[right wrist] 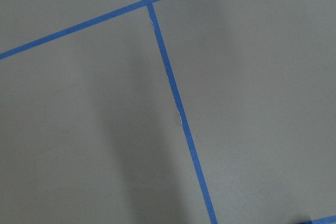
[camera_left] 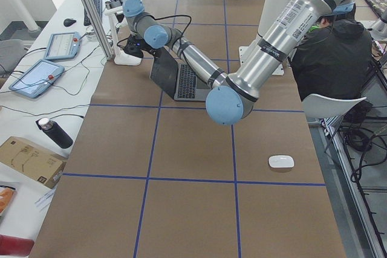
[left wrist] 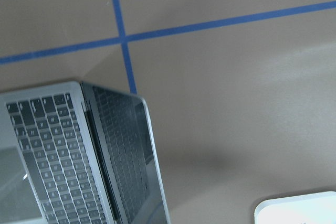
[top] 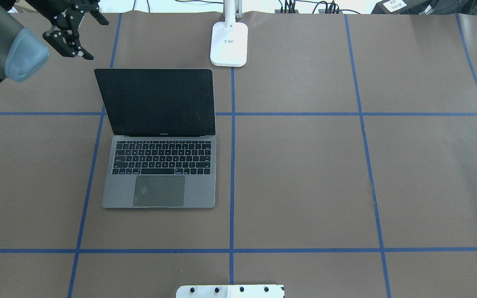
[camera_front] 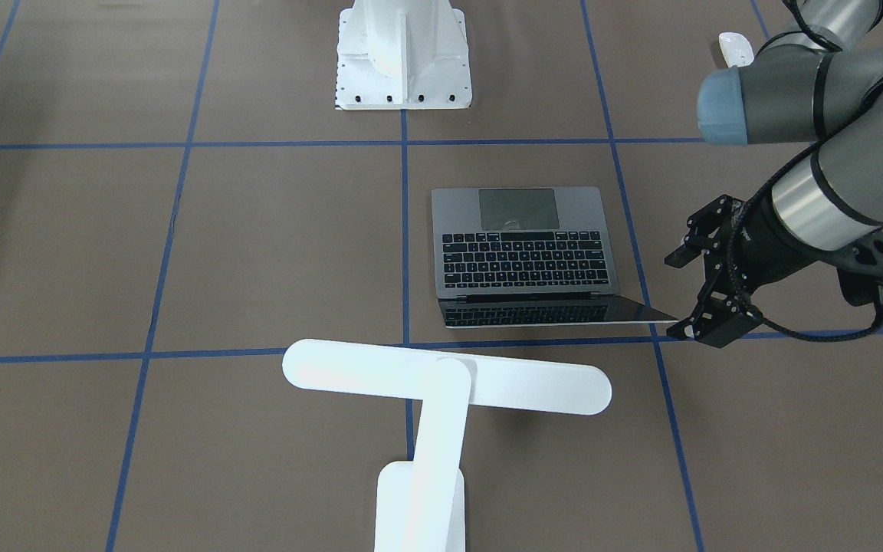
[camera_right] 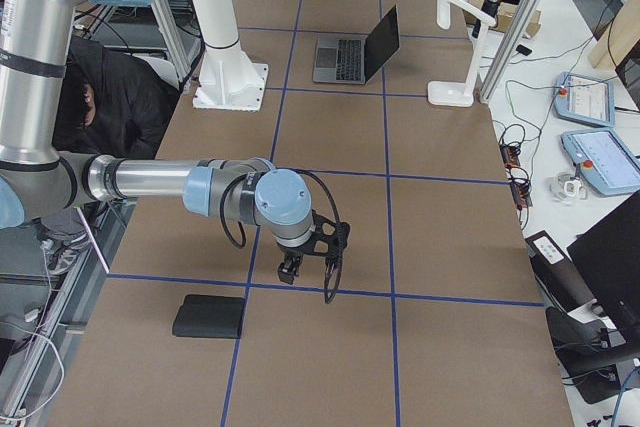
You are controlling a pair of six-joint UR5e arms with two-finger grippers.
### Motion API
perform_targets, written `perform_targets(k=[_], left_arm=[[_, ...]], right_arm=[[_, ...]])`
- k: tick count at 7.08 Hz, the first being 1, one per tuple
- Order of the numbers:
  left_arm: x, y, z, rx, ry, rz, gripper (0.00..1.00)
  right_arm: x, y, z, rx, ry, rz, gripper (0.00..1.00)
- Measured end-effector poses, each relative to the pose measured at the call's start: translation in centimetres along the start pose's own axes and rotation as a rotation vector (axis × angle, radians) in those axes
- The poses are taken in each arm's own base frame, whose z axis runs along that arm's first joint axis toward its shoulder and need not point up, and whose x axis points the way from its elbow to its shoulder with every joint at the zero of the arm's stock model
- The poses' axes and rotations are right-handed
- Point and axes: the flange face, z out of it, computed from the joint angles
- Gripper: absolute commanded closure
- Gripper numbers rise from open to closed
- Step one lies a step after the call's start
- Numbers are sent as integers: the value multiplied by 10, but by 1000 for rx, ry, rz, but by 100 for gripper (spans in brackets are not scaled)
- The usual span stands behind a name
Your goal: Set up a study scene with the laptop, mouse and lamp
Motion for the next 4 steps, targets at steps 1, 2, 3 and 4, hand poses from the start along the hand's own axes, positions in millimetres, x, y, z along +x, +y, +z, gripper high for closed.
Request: perform_targets(k=[1,2,3,4], left_arm=[[-15,-1,-14,5,26,122,0],[-28,-5,-30,13,49,242,0],[-38,-11,-43,23,67,353,0],[-44,-16,-48,33,72,456,0]], right_arm=[[-4,-5,-1,1,-4,-10,1],[-3,-5,0,0,-9,-14,1],[0,-5,3,-2,-12,-15,1],[1,-5,5,-3,-14,-18,1]])
